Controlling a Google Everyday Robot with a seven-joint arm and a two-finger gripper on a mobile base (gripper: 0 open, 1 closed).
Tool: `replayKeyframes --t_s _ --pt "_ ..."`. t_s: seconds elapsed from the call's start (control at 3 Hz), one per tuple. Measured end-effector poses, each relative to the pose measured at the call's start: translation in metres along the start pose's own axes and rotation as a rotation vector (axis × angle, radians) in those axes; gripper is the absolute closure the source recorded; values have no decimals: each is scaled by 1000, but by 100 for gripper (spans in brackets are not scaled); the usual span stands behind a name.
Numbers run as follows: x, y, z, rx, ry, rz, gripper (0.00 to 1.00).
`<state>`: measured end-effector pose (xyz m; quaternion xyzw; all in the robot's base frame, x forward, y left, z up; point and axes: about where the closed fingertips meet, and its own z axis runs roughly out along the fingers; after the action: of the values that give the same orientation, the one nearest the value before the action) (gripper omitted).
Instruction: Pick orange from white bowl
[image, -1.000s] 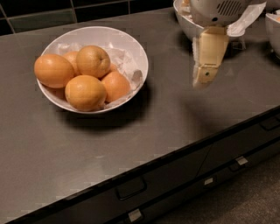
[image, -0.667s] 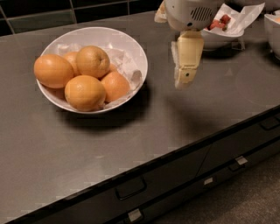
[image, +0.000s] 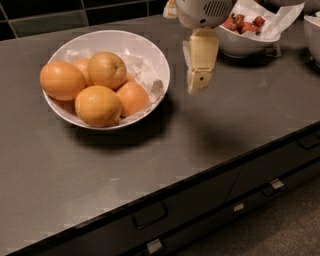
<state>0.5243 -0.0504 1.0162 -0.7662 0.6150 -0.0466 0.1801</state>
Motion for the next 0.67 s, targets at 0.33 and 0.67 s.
replayKeyframes --t_s 0.33,0.67 --pt "-27 -23 22 -41 -15 -88 0" --pt "-61 -45 48 -80 -50 -181 0"
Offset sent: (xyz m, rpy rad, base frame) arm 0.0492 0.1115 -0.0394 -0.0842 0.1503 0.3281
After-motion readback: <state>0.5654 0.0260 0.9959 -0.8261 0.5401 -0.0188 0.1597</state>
